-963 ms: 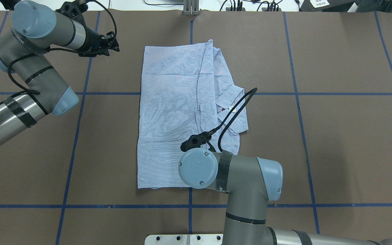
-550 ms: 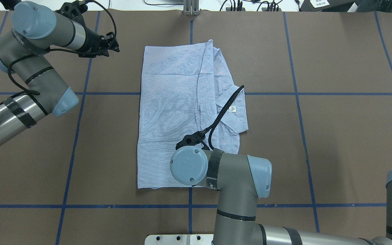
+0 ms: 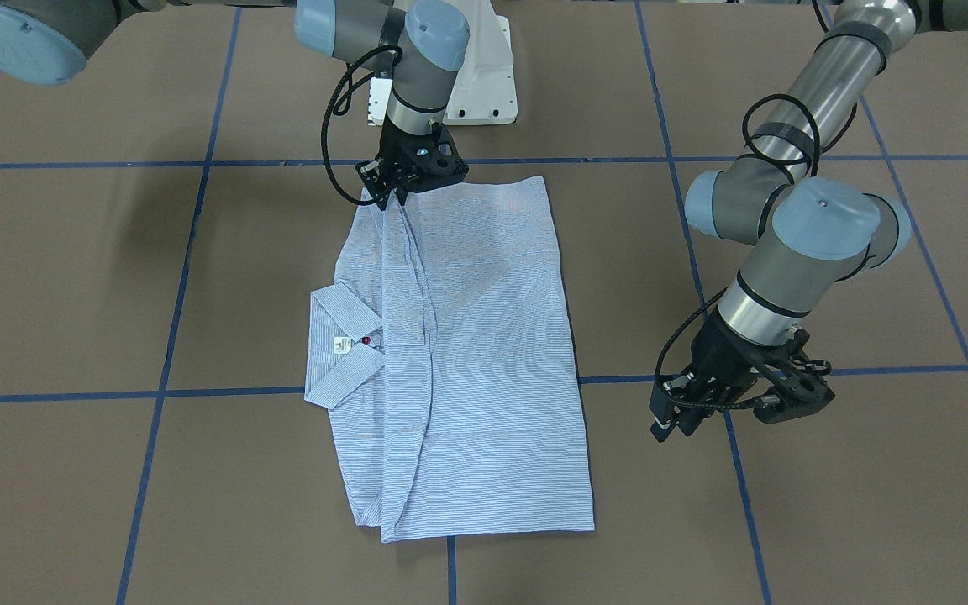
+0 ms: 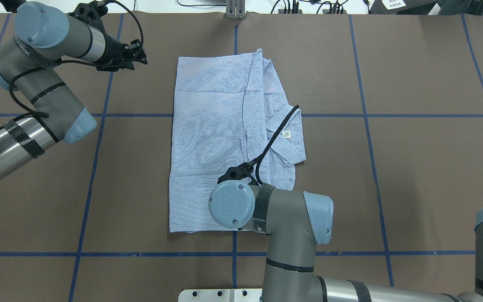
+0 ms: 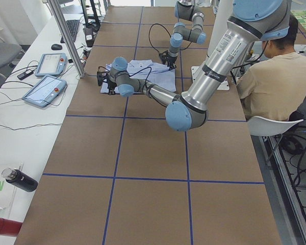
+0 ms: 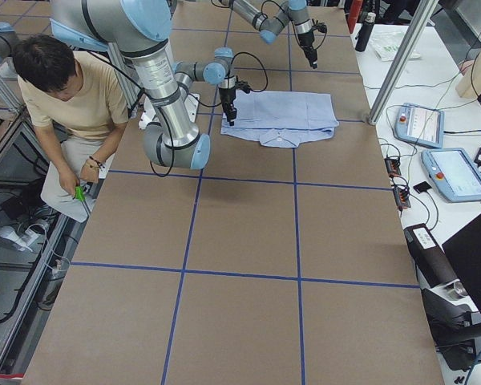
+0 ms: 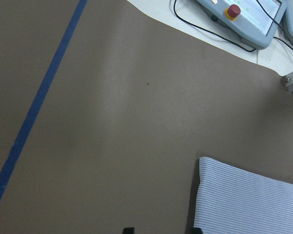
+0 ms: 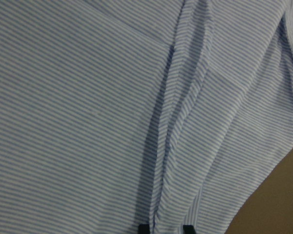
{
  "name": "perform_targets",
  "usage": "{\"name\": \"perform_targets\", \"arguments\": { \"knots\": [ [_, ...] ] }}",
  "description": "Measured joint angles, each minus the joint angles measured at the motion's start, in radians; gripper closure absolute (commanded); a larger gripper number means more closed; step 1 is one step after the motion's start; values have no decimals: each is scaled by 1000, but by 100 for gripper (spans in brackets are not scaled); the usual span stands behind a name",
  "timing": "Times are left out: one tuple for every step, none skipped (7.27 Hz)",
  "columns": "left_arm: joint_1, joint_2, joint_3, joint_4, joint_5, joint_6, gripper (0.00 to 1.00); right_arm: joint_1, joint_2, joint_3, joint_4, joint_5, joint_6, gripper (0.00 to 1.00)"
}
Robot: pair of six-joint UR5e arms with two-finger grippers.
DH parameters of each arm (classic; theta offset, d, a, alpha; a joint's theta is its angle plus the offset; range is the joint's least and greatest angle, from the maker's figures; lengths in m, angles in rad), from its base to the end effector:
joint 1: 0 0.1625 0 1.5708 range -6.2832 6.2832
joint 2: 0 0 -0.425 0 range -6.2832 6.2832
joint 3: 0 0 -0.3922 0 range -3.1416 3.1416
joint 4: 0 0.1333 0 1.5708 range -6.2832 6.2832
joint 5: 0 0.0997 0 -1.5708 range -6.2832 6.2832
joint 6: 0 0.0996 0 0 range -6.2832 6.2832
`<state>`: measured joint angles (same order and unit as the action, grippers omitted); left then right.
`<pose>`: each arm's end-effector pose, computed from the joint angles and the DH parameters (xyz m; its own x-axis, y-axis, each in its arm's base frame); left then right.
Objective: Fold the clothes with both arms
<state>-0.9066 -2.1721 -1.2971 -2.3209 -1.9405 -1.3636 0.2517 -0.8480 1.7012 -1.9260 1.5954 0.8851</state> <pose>0.3800 -0.6433 0.3429 0.3962 -0.1949 -0.8972 0.4665 0.8844 0.0138 -0.6204 -0.2946 0.2256 0.8090 -0.4456 0.3834 0.3549 0.8902 0.2857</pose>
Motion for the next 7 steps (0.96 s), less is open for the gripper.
{"name": "perform_targets", "arguments": {
  "knots": [
    [0, 1, -1, 0, 0, 0, 51, 0, -3, 0, -1, 0, 0, 100],
    [0, 1, -1, 0, 0, 0, 51, 1, -6, 1, -5, 0, 0, 100],
    [0, 1, -2, 0, 0, 0, 50, 9, -13, 16, -20, 1, -1, 100],
    [0, 1, -2, 0, 0, -1, 50, 19, -39, 57, -38, 3, -3, 100],
    [0, 1, -2, 0, 0, -2, 49, 21, -89, 116, -50, 1, 2, 100],
    [0, 2, -3, 0, 1, -3, 49, 7, -130, 153, -54, -5, 43, 100],
    [0, 2, -5, 0, 2, -3, 49, -22, -149, 166, -52, -9, 120, 96]
  ]
}}
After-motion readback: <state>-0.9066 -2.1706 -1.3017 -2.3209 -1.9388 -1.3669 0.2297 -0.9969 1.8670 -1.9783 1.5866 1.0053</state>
